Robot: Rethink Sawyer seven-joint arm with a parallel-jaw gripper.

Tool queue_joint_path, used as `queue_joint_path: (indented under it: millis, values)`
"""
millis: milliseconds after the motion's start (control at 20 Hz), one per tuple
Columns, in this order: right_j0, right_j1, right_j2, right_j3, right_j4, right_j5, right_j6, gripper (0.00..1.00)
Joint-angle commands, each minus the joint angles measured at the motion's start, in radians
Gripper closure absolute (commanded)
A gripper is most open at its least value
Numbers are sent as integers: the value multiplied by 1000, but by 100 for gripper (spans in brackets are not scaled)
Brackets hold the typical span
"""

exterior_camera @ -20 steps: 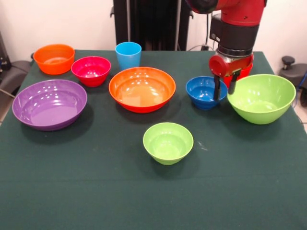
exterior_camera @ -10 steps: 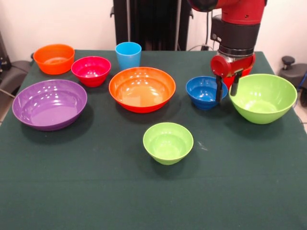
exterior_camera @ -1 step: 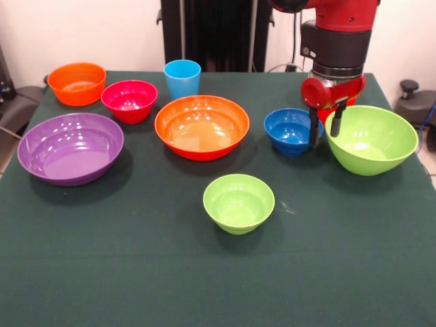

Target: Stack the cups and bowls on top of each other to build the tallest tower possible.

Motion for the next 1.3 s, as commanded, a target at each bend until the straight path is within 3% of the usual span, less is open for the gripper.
queue_joint_path:
  millis: [50,1300]
  values:
    - [5,31,8,30,-9,-47,91,0]
    - [2,67,12,30,-18,-111,90,0]
